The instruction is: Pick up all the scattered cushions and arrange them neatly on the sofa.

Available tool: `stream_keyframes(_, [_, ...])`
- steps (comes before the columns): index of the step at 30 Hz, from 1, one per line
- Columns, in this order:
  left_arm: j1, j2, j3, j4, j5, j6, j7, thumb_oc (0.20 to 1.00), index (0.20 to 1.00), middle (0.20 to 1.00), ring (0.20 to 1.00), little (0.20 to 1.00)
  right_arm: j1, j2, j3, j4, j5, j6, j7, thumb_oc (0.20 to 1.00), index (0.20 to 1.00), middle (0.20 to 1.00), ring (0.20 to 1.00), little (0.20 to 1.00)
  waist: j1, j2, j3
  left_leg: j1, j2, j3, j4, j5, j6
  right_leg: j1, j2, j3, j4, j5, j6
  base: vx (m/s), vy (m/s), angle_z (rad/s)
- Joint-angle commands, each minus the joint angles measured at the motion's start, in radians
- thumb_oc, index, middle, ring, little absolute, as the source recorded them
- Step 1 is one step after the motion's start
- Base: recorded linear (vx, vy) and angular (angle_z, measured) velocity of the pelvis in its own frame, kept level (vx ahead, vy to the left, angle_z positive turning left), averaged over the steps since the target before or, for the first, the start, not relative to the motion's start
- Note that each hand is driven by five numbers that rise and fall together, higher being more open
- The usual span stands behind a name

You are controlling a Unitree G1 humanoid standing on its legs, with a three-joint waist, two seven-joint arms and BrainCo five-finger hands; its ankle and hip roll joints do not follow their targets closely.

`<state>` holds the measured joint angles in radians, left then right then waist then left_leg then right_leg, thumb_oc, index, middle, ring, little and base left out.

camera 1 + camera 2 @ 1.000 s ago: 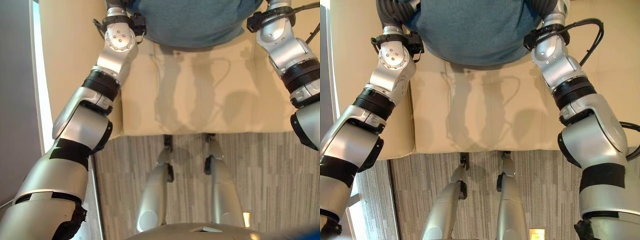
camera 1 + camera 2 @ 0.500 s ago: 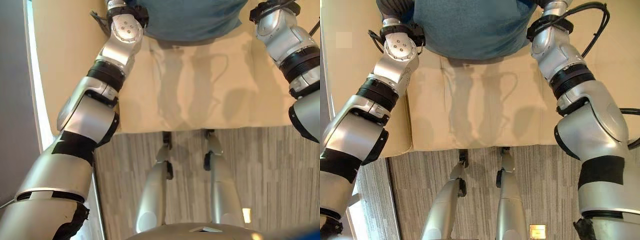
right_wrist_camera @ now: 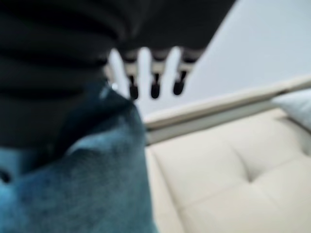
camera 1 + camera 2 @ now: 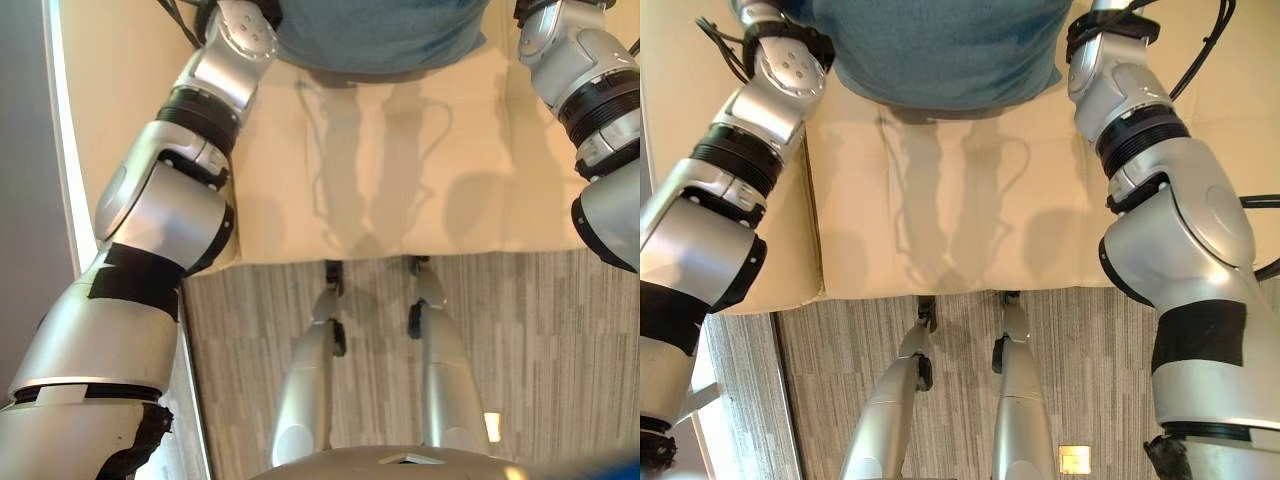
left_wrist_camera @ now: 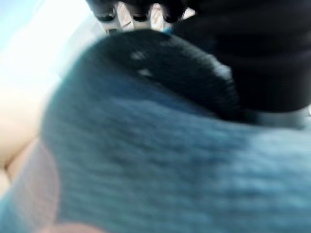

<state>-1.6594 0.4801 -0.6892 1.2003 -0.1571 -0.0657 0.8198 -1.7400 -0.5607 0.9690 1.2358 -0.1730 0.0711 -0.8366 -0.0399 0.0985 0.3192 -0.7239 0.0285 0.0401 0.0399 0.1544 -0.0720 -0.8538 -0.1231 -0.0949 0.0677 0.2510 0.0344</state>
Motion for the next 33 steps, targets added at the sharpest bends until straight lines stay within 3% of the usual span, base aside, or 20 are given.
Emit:
stream_keyframes(1, [-0.094,0.031,-0.032,0.091,0.054,0.001,0.006,1.0,1.0,1.0,1.0,1.0,-0.102,0.04,0.083,0.157,-0.043,0.013,0.006,1.0,1.0,1.0,1.0,1.0,0.004,0.016,-0.007,0.01,-0.006,-0.082,0.021,-0.059,-0.015,0.058,0.022,0.002,0.081,-0.169,0.095,0.0,0.0,0.0])
stream_keyframes(5, [-0.111,0.058,-0.044,0.118,0.032,-0.003,-0.024,1.0,1.0,1.0,1.0,1.0,-0.119,0.006,0.108,0.184,-0.027,0.011,0.032,1.0,1.0,1.0,1.0,1.0,0.007,0.017,-0.011,0.013,-0.007,-0.083,0.014,-0.055,-0.016,0.059,0.022,0.002,0.08,-0.167,0.095,0.0,0.0,0.02])
stream_keyframes(16, [-0.093,0.285,-0.054,0.188,-0.058,-0.037,-0.109,1.0,1.0,1.0,1.0,1.0,-0.167,-0.172,0.163,0.224,0.064,-0.03,0.055,1.0,1.0,1.0,1.0,1.0,0.013,0.006,-0.03,0.038,-0.002,-0.083,0.013,-0.053,-0.024,0.088,0.025,0.002,0.078,-0.162,0.095,0.0,0.0,0.0])
stream_keyframes(25, [-0.057,0.374,-0.039,0.21,-0.094,-0.063,-0.16,1.0,1.0,1.0,1.0,1.0,-0.17,-0.229,0.181,0.218,0.082,-0.044,0.076,1.0,1.0,1.0,1.0,1.0,0.013,0.0,-0.038,0.058,0.001,-0.076,0.007,-0.054,-0.028,0.109,0.027,-0.001,0.071,-0.158,0.094,0.0,0.0,0.0])
stream_keyframes(31, [0.112,0.404,0.09,0.075,-0.172,-0.137,-0.174,1.0,1.0,1.0,1.0,1.0,-0.07,-0.353,0.159,0.071,0.063,-0.056,0.104,1.0,1.0,1.0,1.0,1.0,0.012,-0.009,-0.039,0.075,0.004,-0.073,0.005,-0.053,-0.029,0.134,0.026,-0.007,0.066,-0.162,0.093,0.0,0.0,0.0])
stream_keyframes(33, [0.302,0.4,0.202,-0.117,-0.228,-0.22,-0.199,1.0,1.0,1.0,1.0,1.0,0.087,-0.46,0.062,-0.142,0.071,-0.081,0.156,1.0,1.0,1.0,1.0,1.0,0.012,-0.021,-0.034,0.125,0.004,-0.072,-0.017,-0.05,-0.032,0.189,0.021,-0.02,0.045,-0.162,0.093,0.0,0.0,0.0])
